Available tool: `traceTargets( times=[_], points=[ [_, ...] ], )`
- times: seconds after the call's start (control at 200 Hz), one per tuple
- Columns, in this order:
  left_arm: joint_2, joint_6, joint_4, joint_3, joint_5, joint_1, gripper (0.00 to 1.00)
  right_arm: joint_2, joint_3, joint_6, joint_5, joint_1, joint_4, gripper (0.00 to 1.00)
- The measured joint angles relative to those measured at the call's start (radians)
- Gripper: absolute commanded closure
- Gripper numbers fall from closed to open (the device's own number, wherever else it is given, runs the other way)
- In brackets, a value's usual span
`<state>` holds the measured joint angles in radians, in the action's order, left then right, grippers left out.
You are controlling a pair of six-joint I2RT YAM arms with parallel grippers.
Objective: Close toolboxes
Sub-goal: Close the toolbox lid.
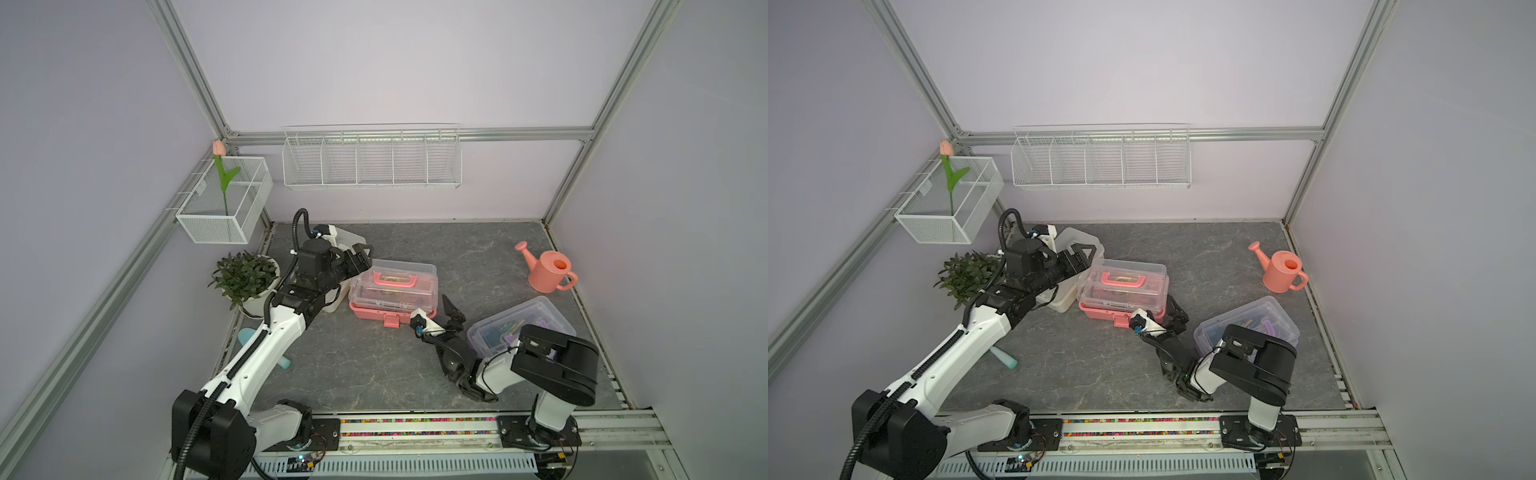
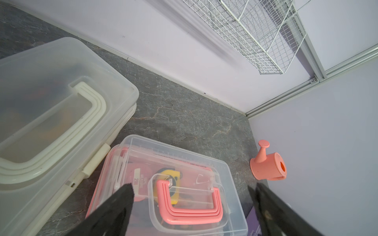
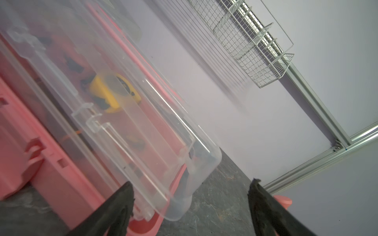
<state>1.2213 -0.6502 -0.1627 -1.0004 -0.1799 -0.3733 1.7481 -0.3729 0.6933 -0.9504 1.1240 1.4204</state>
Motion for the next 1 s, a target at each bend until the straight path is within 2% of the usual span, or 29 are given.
traceTargets(
  times=[0.21, 0.34, 0.46, 0.605, 0.745, 1.0],
  points=[
    [0.056, 0.0, 0.013, 0.0, -0.011, 0.0, 0.07, -0.1, 0.121, -0.175, -0.002, 0.067, -0.059, 0.11],
    [0.134, 0.0, 0.022, 0.0, -0.044, 0.0, 0.07, -0.229, 0.102, -0.33, 0.011, 0.063, -0.288, 0.09],
    [0.234, 0.024, 0.019, -0.025, -0.094, 0.0, 0.06, -0.369, 0.027, -0.529, 0.114, 0.011, -0.589, 0.02],
    [0.391, 0.074, -0.009, -0.174, -0.141, 0.0, 0.06, -0.48, -0.02, -0.703, 0.231, -0.046, -0.829, 0.02],
    [0.498, 0.113, -0.017, -0.318, -0.169, 0.0, 0.05, -0.505, -0.069, -0.81, 0.367, -0.055, -1.044, 0.01],
    [0.734, 0.225, -0.127, -0.659, -0.187, 0.0, 0.06, -0.519, -0.085, -0.938, 0.544, -0.057, -1.191, 0.02]
  ],
)
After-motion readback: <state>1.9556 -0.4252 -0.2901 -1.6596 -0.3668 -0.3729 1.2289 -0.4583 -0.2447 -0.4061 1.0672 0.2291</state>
